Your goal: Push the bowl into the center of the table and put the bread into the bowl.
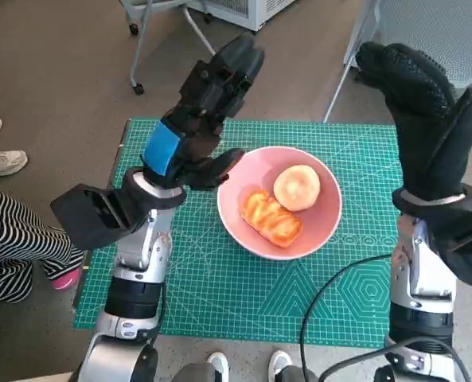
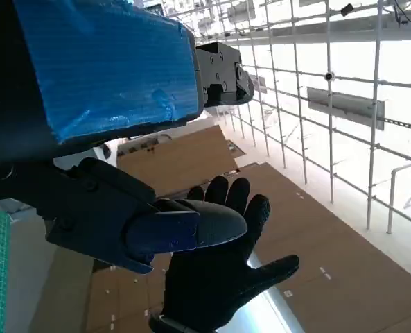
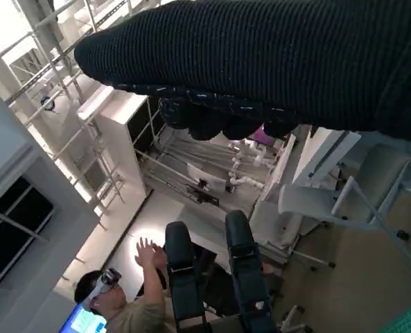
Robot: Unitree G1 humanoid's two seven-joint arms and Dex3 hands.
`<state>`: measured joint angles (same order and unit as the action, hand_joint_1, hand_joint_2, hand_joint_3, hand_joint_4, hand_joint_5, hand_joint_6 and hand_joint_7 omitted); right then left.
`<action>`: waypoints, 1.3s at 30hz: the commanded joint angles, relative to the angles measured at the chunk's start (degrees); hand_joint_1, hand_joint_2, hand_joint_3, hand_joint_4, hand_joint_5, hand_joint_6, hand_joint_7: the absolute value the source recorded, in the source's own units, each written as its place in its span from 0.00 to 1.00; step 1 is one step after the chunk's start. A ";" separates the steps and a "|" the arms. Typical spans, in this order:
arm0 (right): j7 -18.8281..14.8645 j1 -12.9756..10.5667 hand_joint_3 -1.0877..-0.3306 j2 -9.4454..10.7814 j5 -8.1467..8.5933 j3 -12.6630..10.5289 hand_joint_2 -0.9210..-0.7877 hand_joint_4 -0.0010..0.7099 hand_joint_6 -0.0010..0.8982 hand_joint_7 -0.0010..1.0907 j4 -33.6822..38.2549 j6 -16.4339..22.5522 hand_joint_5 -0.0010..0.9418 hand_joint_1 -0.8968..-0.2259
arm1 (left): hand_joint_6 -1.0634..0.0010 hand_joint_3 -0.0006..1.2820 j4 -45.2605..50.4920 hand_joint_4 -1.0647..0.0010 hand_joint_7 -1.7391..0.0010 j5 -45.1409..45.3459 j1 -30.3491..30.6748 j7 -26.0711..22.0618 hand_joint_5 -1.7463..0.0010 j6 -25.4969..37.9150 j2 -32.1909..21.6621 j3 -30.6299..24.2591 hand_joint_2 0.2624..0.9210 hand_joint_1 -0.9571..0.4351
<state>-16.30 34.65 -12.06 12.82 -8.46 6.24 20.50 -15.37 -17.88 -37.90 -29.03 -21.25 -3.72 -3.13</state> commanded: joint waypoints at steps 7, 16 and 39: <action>-0.57 0.00 0.54 0.47 -1.09 1.13 0.00 0.23 0.00 0.55 2.56 1.05 0.00 0.31 | 1.00 0.37 0.42 0.97 0.80 0.55 1.09 0.47 1.00 -1.37 -0.78 -0.51 1.00 0.22; -2.30 0.43 0.54 0.69 0.73 0.83 0.00 0.23 0.00 0.55 4.66 1.79 0.00 0.31 | 1.00 0.37 0.95 0.96 0.80 1.18 1.89 1.50 1.00 -1.34 -1.22 -0.70 1.00 0.23; -2.72 0.26 0.54 1.56 2.31 0.53 0.00 0.22 0.00 0.53 5.58 1.36 0.00 0.32 | 1.00 0.34 1.94 0.95 0.78 2.29 2.78 3.11 0.99 -0.53 -2.59 -0.56 1.00 0.22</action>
<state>-18.61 35.19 -10.93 14.44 -7.72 10.99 22.41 -14.17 -15.93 -35.66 -26.09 -21.85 -6.00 -3.49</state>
